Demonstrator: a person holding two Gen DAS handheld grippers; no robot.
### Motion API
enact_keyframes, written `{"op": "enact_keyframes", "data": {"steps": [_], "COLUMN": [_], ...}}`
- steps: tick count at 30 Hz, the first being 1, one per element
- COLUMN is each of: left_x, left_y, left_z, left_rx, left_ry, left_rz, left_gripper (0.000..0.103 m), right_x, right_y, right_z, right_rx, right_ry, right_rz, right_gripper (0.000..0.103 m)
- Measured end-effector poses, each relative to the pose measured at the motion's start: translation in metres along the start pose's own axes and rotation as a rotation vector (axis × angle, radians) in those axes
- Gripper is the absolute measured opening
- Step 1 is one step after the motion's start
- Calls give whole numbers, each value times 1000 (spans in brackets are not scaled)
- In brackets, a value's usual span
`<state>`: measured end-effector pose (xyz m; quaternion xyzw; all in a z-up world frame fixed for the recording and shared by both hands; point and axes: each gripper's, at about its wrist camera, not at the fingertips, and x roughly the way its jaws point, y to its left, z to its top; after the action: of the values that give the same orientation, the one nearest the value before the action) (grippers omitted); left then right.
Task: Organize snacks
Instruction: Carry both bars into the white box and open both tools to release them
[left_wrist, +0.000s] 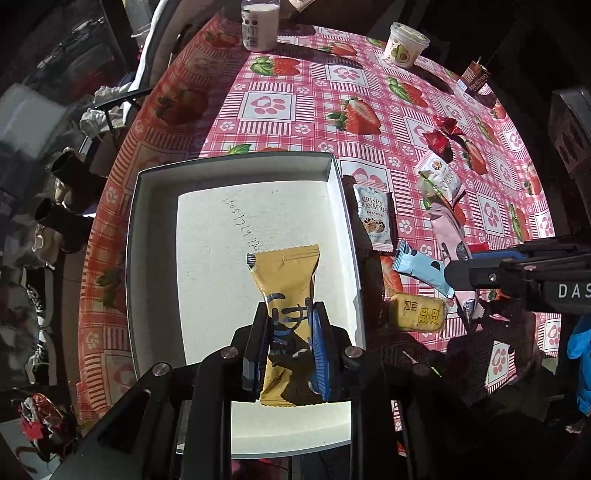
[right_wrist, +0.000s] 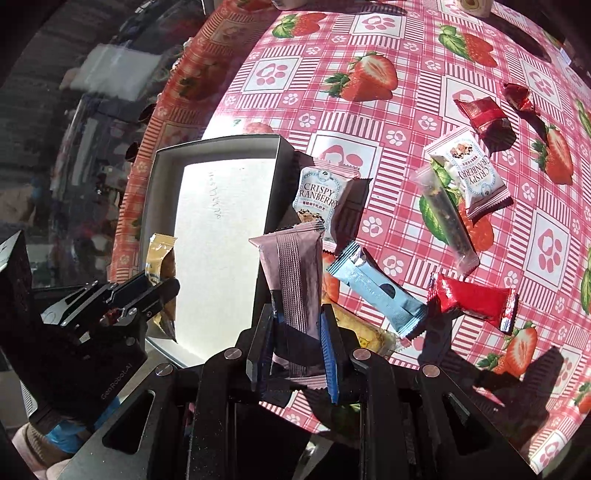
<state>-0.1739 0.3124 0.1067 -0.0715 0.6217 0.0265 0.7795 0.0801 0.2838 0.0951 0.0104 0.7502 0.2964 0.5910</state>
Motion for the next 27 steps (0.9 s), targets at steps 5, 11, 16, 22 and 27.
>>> {"op": "enact_keyframes", "data": {"steps": [5,11,16,22,27], "left_x": [2,5,11,17,17], "left_y": [15,30,40,46,46], "left_z": [-5,-7,-14,-22,-27], "left_rx": [-21,-42,-73,-93,-82], "left_ry": [7,12,28,54,63], "left_rz": [-3,6,10,19,73], "left_gripper": [24,24,24,24,49], "right_x": [12,22,33,50,63], "right_y": [36,68,85,103,114], "right_z": [13,22,25,29,32], "right_rx": [-66,-116,-140,-167,-179], "right_ry": [31,54,86,128,154], "right_rz": [-7,-6,3,3,-11], "right_gripper": [25,25,25,25,26]}}
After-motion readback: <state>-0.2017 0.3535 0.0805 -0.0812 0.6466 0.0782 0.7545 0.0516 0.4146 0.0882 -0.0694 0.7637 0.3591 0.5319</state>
